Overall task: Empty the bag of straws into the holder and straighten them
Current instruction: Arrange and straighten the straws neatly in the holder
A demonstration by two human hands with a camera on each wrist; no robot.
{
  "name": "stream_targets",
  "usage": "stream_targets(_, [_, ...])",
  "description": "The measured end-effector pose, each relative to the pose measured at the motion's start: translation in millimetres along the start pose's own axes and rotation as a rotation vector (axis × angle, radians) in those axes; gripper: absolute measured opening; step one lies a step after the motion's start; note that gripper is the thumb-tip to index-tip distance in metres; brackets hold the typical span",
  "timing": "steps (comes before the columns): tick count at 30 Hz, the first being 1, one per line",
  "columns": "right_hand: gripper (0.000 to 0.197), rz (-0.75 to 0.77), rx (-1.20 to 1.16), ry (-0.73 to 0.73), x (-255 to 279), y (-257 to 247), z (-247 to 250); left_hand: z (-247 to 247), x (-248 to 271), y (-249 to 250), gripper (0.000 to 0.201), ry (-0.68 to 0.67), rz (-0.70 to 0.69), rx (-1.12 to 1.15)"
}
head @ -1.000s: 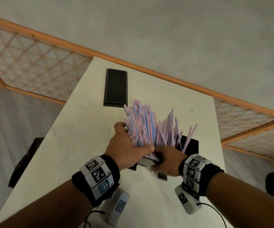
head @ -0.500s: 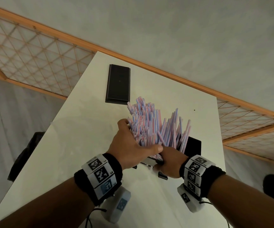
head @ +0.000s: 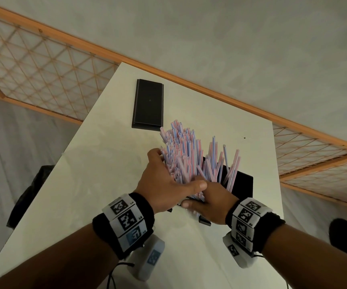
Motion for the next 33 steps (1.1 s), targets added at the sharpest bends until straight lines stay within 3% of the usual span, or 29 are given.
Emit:
stream_targets(4, [0.071, 0.079, -0.148, 0.106, 2.0, -6.8, 14.6, 1.9, 0.0, -0.4, 0.096, 0.013, 0.007, 0.056])
stream_targets(7, [0.059, 0.092, -0.280, 0.159, 5.0, -11.3, 24.2, 1.3, 1.0, -0.1, 0.099, 0.014, -0.005, 0.132])
stream_targets(11, [0.017, 0.111, -0.268, 0.241, 11.7, -13.0, 29.8, 6.3, 1.9, 4.4, 0.116, 0.045, -0.013, 0.136])
stream_targets(12, [0.016, 0.096, -0.226, 0.216, 11.2, -11.5, 26.3, 9.6, 1.2, 5.7, 0.122, 0.071, -0.016, 0.120])
stream_targets(15, [0.040, -0.007, -0.074, 0.114, 9.8, -1.0, 12.0, 19.1, 2.9, 11.7, 0.134, 0.166, -0.034, 0.120])
stream_targets(18, [0.042, -0.049, -0.091, 0.068, 13.0, 0.4, 12.9, 26.0, 3.4, 23.0, 0.124, 0.239, -0.057, 0.112])
stream_targets(22, [0.042, -0.052, 0.034, 0.073, 18.5, -5.2, 17.7, 20.5, -0.9, 27.1, 0.108, 0.195, -0.051, 0.007])
stream_targets(25, [0.051, -0.033, -0.022, 0.183, 27.4, 3.9, 28.8, 11.4, -2.0, 20.1, 0.103, 0.129, -0.025, 0.020])
stream_targets(28, [0.049, -0.139, -0.014, 0.282, 39.1, 24.8, 46.2, 7.9, 0.6, 12.1, 0.102, 0.119, 0.009, 0.060])
stream_targets(31, [0.076, -0.313, 0.157, 0.086, 37.3, 39.9, 33.5, 5.1, 1.8, 6.8, 0.097, 0.145, 0.007, 0.081])
stream_targets(33, [0.072, -0.334, 0.144, -0.028, 31.1, 37.6, 17.8, 3.0, 2.7, 6.1, 0.095, 0.166, -0.010, 0.096])
Point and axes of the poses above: each hand's wrist, its own x-axis away from the middle knuckle, its own z-axis out of the back of the hand, y = z × x, the point moved 7 cm from there along -x, towards the middle knuckle, and after that the axes turned 6 degrees about -z, right-handed, at the moved point
